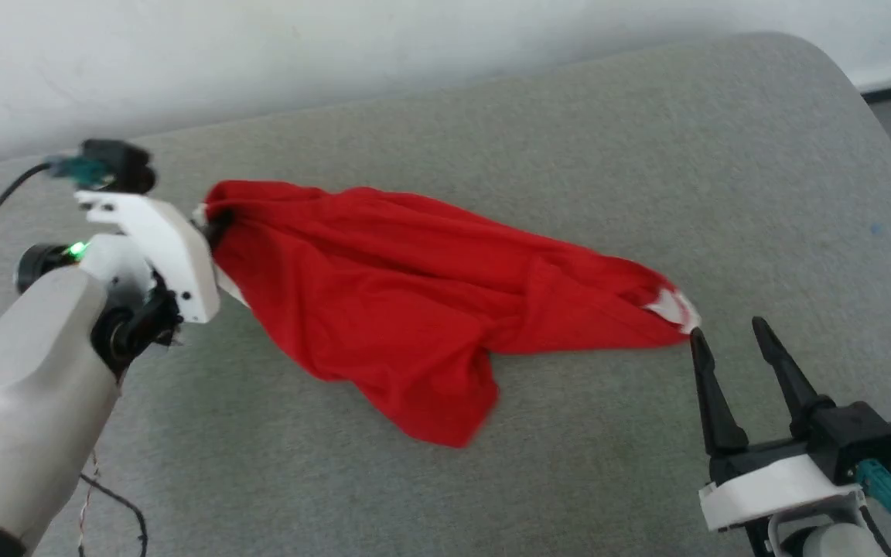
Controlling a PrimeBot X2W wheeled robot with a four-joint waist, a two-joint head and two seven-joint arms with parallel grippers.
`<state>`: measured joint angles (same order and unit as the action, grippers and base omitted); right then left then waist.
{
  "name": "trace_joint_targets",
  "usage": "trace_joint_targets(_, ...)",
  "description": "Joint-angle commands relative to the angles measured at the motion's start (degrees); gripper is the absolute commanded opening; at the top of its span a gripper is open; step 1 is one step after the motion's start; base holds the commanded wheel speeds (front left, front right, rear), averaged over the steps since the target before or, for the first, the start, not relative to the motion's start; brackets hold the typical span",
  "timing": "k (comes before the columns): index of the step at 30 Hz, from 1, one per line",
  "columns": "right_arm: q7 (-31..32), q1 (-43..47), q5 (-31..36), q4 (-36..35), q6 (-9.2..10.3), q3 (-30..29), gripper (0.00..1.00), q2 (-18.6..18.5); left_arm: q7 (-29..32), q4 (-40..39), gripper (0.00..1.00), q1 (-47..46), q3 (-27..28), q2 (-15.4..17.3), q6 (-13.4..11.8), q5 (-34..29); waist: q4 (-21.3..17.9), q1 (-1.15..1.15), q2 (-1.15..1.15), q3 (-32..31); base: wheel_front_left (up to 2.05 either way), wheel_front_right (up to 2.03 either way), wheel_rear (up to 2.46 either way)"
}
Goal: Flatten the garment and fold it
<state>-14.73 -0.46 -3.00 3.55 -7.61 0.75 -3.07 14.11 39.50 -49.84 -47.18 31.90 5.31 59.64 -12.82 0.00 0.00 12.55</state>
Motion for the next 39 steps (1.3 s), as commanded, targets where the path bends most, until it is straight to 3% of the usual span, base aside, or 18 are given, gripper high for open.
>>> trace_joint_targets(1, -0.23, 0.86, 0.44, -0.01, 0.12, 0.17, 1.00, 0.19, -2.94, 0.31, 0.00, 2.11, 1.64, 0.84, -1.48, 0.36, 3.82, 0.00, 0.00, -3.52, 0.00, 0.00, 0.00)
trace_joint_targets(8, 1.13, 3.15, 1.09, -0.34, 0.12, 1.30, 1.00, 0.19, -10.97, -4.45, 0.00, 13.73, 5.52, 4.03, -8.81, 3.10, 9.55, 0.00, 0.00, -7.25, 0.00, 0.00, 0.00)
trace_joint_targets(17, 2.78, 4.53, 1.05, -1.06, 0.12, 1.28, 1.00, 0.19, -13.74, -21.54, 0.00, 31.93, 6.16, 7.21, -20.13, 6.07, 15.12, 0.00, 0.00, -8.68, 0.00, 0.00, 0.00)
trace_joint_targets(18, 2.93, 4.59, 1.10, -1.02, 0.12, 1.23, 1.00, 0.19, -14.24, -23.55, 0.13, 32.89, 6.14, 7.18, -20.94, 6.01, 15.65, 0.00, 0.00, -8.73, 0.00, 0.00, 0.00)
trace_joint_targets(19, 3.06, 4.66, 1.11, -0.99, 0.12, 1.21, 1.00, 0.19, -15.15, -25.32, 0.71, 33.61, 6.36, 7.06, -21.80, 5.87, 16.12, 0.00, 0.00, -8.79, 0.00, 0.00, 0.00)
trace_joint_targets(20, 3.19, 4.70, 1.13, -0.93, 0.12, 1.26, 1.00, 0.19, -16.16, -26.87, 1.00, 34.03, 6.44, 6.94, -22.37, 5.42, 16.59, 0.00, 0.00, -8.91, 0.00, 0.00, 0.00)
trace_joint_targets(26, 4.79, 4.71, 1.79, -0.98, 0.12, 1.82, 1.00, 0.19, -27.46, -32.71, 1.00, 34.57, 8.46, 5.01, -23.55, -0.89, 19.80, 0.00, 0.00, -10.05, 0.00, 0.00, 0.00)
trace_joint_targets(29, 7.69, 4.07, 0.54, -1.05, 0.12, 5.13, 1.00, -0.05, -28.99, -34.93, 1.00, 35.05, 9.62, 3.96, -23.53, -9.61, 21.62, 0.00, 0.00, -10.27, 0.00, 0.00, 0.00)
trace_joint_targets(35, 17.47, -0.79, -7.38, -0.28, 0.12, 16.48, 1.00, -7.16, -29.09, -42.28, 1.00, 42.76, 17.44, -2.97, -24.52, -31.50, 25.04, 0.00, 0.00, -9.80, 0.00, 0.00, 0.00)
trace_joint_targets(39, 22.35, -5.15, -11.50, 2.54, 0.12, 19.75, 1.00, -10.69, -29.10, -43.23, 1.00, 46.98, 19.34, -6.82, -23.38, -39.76, 27.81, 0.00, 0.00, -9.06, 0.00, 0.00, 0.00)
